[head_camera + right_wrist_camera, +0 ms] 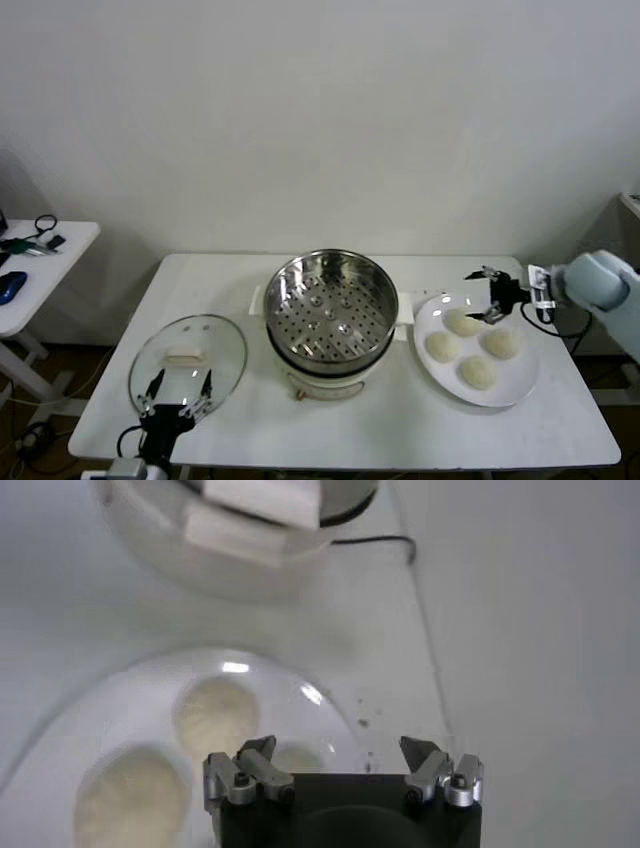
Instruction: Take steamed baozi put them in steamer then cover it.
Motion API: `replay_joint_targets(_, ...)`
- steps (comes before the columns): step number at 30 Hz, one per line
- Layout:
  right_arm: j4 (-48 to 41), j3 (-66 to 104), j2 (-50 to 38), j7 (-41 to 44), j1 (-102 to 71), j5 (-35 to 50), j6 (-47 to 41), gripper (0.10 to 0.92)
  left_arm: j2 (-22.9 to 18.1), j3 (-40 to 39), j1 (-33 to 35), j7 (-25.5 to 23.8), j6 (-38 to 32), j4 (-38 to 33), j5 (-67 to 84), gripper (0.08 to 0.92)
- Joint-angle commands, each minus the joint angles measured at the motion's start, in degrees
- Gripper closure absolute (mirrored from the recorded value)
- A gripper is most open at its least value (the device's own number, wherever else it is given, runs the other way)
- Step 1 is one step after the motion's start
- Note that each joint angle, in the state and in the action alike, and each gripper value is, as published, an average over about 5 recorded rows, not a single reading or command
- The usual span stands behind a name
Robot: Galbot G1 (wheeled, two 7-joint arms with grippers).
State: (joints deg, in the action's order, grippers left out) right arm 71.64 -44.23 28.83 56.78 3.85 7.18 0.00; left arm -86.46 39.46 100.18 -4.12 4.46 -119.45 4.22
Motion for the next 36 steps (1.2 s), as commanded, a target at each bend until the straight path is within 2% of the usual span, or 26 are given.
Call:
replay_joint_targets(1,-7.9,-26.4,4.2,6.1,20.3,1.0,-2.8,0.203,-0.5,0.3,0.1,-0.2,0.2,-1.3,0.3,0.177)
replay_joint_targets(9,-13.5,-21.7,9.6,3.7,11.4,2.1,-6.6,0.203,-0.9,0.8,0.5,-0.4,0.2,-1.4,0.6,0.177)
replay_joint_targets(24,-22.2,-15.0,17.1,0.4,3.3,0.1,-4.3,0.203,-0.8,0.9,1.1,-0.5,-0.9,-0.9,0.3,0.177)
replay_joint_targets(36,-25.5,-14.9,20.6,0.1,2.3,-2.0,-4.5,0.203,-0.8,0.9,1.6,-0.5,-1.2,-0.7,0.3,0.177)
